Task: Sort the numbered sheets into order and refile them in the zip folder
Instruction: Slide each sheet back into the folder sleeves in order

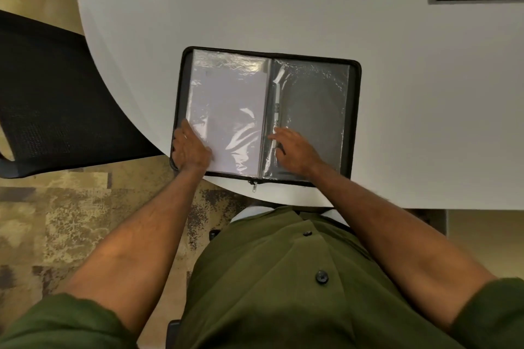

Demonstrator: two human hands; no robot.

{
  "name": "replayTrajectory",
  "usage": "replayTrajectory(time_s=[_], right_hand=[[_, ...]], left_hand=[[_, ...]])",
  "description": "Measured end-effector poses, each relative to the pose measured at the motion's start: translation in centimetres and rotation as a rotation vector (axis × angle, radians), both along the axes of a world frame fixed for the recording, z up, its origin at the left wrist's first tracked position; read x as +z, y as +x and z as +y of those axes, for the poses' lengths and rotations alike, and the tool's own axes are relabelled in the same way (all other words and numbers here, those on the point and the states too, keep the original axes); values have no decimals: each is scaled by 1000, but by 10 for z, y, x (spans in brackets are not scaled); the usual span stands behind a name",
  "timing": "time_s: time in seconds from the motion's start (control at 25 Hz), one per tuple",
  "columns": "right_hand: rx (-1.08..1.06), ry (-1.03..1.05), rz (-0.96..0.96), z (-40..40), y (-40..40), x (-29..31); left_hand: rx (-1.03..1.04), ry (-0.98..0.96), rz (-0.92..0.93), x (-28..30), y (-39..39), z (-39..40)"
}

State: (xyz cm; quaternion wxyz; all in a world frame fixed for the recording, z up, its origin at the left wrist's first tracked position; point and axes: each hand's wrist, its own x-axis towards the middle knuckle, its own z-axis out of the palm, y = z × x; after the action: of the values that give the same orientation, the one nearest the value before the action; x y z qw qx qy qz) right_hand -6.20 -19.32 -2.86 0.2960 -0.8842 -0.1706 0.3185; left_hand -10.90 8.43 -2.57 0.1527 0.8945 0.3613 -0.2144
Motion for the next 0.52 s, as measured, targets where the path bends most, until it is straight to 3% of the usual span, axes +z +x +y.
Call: replayTrajectory(time_s=[0.08, 0.28, 0.52], right_hand=[[-62, -49, -20, -28, 0, -3], [-165, -118, -66, -97, 1, -3], [-390, -211, -261, -188, -9, 4]], left_hand=[[-157, 79, 46, -2, -2, -12], [-587, -26, -100, -8, 15, -72], [-802, -165, -196, 4, 58, -177]])
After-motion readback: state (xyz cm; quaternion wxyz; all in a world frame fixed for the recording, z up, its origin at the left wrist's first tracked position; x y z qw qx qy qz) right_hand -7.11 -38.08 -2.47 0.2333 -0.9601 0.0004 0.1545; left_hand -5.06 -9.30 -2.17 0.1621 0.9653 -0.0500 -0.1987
